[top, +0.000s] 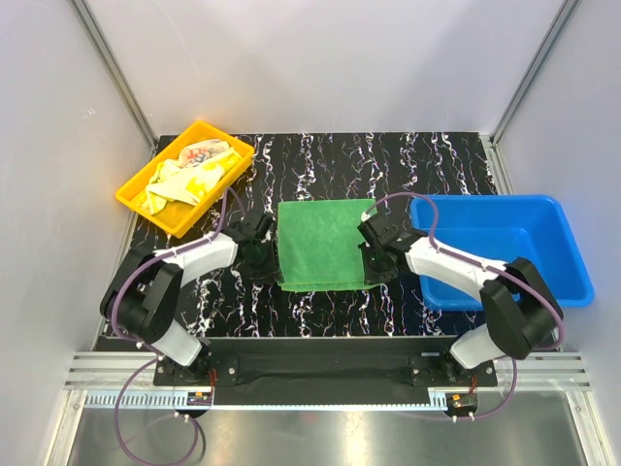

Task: Fold and stack the towels
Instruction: Fold the towel

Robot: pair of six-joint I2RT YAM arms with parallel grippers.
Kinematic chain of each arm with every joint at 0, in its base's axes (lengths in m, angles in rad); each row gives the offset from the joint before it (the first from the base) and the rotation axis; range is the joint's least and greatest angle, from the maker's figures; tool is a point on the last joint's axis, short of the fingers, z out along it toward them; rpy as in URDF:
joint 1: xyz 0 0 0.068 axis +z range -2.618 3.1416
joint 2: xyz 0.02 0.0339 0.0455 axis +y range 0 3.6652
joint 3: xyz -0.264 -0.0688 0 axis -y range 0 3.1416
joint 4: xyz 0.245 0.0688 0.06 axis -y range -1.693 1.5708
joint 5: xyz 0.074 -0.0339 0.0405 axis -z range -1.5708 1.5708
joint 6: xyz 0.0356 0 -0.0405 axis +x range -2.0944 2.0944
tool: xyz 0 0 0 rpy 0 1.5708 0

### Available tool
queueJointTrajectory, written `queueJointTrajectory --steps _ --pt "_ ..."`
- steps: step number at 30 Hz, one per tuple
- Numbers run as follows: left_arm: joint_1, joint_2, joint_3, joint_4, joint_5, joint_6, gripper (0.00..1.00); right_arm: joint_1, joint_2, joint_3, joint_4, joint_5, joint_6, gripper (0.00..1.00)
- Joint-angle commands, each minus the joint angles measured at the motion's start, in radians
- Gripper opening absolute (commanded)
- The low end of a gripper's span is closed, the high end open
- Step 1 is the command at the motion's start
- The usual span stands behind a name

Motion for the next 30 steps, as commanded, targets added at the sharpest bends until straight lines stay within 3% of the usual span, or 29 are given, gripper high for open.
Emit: queueJointTrajectory --steps 1,6,8,21,30 --pt "-0.007 0.035 -0.015 0.039 -0.020 -0.028 0.38 0.012 -0.094 0.025 -0.028 0.031 0.013 0.20" --pt "-0.007 0.047 0.005 0.052 0.007 -0.025 0.14 0.011 -0.132 0.034 -0.045 0.043 0.013 0.25" --pt "-0.007 0.044 0.011 0.040 0.012 -0.017 0.00 0.012 -0.137 0.034 -0.051 0.043 0.010 0.25" --pt "0.001 -0.063 0.004 -0.124 -0.193 0.014 0.00 0.012 -0.156 -0.006 -0.046 0.062 0.056 0.27" --pt "0.011 -0.079 -0.015 -0.090 -0.140 0.032 0.00 0.012 -0.070 -0.003 -0.038 0.190 0.228 0.25"
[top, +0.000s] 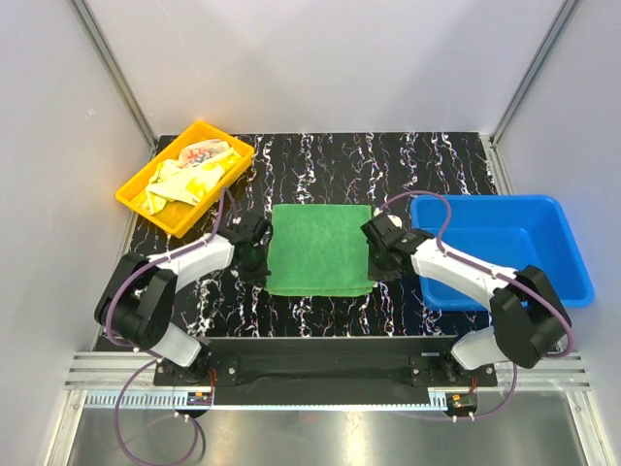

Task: Fold and stack the towels
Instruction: Fold the towel

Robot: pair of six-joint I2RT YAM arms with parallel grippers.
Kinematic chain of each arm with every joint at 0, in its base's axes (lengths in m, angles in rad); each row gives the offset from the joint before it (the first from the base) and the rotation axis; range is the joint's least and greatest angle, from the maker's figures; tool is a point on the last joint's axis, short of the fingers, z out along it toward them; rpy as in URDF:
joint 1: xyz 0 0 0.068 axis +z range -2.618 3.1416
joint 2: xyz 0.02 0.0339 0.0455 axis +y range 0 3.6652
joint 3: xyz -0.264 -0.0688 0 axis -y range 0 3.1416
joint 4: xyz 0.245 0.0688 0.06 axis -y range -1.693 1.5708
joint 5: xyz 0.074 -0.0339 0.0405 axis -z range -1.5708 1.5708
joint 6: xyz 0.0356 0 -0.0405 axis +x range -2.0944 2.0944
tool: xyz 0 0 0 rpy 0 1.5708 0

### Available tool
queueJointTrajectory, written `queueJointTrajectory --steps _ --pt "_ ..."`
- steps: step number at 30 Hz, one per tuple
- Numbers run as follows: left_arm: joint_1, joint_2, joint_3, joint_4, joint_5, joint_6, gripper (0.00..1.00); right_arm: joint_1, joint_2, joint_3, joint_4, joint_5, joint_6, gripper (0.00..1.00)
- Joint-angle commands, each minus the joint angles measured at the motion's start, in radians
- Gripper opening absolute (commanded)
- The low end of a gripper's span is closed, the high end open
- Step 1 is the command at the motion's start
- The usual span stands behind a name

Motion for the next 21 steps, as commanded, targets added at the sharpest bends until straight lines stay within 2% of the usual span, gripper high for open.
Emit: queueJointTrajectory --steps 1,2,3,7,12,21 --pt "0.005 -0.040 -0.003 0.012 0.009 0.025 0.00 0.008 0.041 -0.003 0.011 0.105 0.119 0.25" --pt "0.005 -0.038 0.006 0.009 0.013 0.034 0.03 0.008 0.049 -0.005 0.010 0.115 0.133 0.25" --pt "0.005 -0.038 0.011 0.000 0.013 0.038 0.18 0.008 0.067 -0.005 0.004 0.135 0.147 0.25" --pt "0.005 -0.053 0.025 -0.005 0.022 0.049 0.41 0.010 0.078 -0.017 0.019 0.139 0.202 0.25" --pt "0.016 -0.063 0.020 0.021 0.046 0.057 0.44 0.008 0.066 -0.038 0.051 0.135 0.230 0.25" --pt "0.036 -0.041 -0.032 0.090 0.115 0.049 0.37 0.008 0.060 -0.061 0.086 0.143 0.251 0.25"
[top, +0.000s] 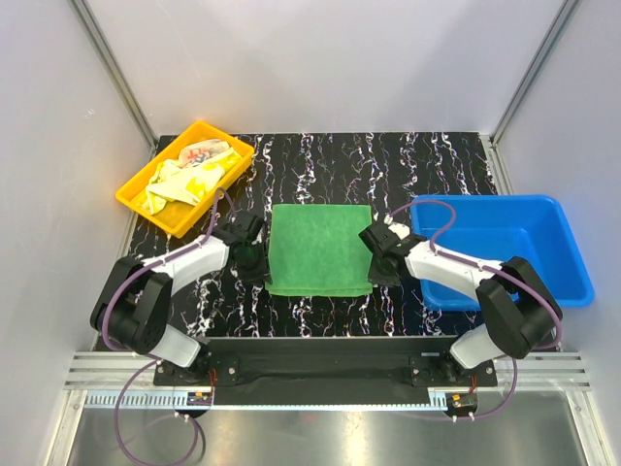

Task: Fold and stack the towels
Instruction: Fold the towel

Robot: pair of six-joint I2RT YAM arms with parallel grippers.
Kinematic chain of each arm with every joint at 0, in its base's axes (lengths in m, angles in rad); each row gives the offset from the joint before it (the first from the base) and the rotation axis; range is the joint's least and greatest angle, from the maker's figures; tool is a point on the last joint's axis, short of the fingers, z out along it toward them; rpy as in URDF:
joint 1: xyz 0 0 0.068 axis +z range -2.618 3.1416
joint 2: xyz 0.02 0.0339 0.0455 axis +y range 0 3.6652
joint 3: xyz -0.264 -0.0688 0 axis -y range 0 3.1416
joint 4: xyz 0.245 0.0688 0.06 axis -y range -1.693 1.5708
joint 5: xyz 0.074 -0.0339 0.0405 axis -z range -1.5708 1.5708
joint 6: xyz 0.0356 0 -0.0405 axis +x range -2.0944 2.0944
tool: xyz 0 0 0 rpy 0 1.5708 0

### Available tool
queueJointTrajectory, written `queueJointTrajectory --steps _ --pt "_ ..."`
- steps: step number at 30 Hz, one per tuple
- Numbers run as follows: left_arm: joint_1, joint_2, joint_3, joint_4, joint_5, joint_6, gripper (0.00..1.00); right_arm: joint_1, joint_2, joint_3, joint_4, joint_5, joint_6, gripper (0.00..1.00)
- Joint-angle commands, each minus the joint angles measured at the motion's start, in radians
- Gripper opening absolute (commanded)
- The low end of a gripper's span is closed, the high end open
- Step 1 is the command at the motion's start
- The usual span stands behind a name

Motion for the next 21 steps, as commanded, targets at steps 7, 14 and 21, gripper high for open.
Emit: queueJointTrajectory --steps 7,14,21 --pt "0.006 0.005 -0.014 0.056 0.046 0.001 0.26 0.010 -0.026 -0.022 0.061 0.047 0.047 0.21" --pt "0.005 0.008 -0.018 0.064 0.047 -0.008 0.00 0.008 -0.036 -0.028 0.060 0.063 0.053 0.12" --pt "0.006 0.008 -0.007 0.050 0.043 -0.010 0.00 0.010 -0.023 -0.027 0.067 0.060 0.050 0.00"
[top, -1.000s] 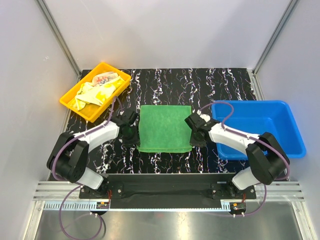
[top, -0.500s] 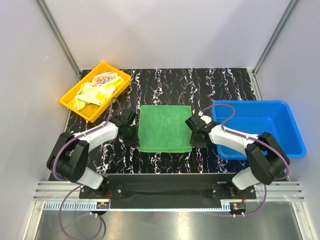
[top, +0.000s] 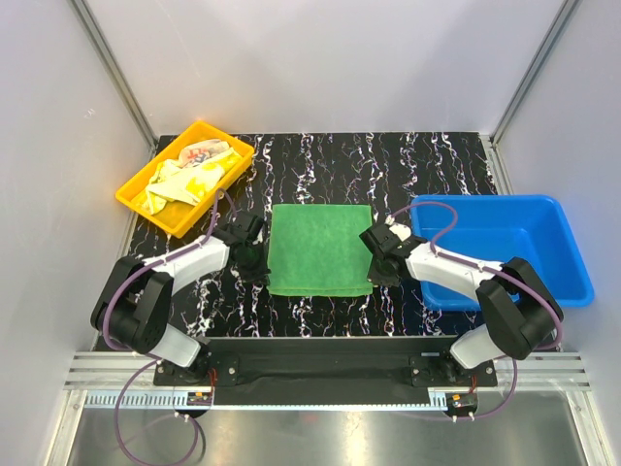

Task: Fold and stack the towels
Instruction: Fold the towel

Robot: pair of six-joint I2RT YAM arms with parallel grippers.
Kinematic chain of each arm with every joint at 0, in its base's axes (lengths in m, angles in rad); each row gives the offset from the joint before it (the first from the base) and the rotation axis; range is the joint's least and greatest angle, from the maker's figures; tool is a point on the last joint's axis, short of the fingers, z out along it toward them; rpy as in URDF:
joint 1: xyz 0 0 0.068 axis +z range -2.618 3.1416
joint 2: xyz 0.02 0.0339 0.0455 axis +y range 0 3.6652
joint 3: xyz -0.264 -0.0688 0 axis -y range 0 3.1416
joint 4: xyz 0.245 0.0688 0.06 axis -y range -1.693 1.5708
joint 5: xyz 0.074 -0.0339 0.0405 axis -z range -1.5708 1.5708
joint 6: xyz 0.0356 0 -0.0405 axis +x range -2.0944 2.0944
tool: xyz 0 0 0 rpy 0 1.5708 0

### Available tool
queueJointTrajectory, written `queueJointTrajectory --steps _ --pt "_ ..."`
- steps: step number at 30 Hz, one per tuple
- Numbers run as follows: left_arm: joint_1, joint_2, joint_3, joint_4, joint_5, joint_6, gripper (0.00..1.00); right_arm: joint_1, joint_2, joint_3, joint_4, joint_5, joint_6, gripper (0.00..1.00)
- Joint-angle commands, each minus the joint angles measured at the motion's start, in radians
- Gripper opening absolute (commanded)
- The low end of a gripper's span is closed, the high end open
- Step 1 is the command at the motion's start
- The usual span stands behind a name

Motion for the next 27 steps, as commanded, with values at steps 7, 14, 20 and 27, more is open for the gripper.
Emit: queueJointTrajectory --steps 7,14,20,27 --pt "0.005 -0.003 0.008 0.015 0.006 -0.005 0.00 0.010 -0.040 -0.018 0.026 0.053 0.046 0.17" --pt "0.005 0.003 0.006 0.020 0.007 -0.012 0.00 0.008 -0.029 -0.037 0.047 0.052 0.061 0.23" --pt "0.005 -0.003 0.002 0.026 0.010 -0.018 0.00 0.008 -0.025 -0.043 0.067 0.050 0.070 0.17" --pt "0.005 -0.026 0.012 0.014 0.017 -0.025 0.00 0.008 -0.040 -0.047 0.064 0.059 0.072 0.02"
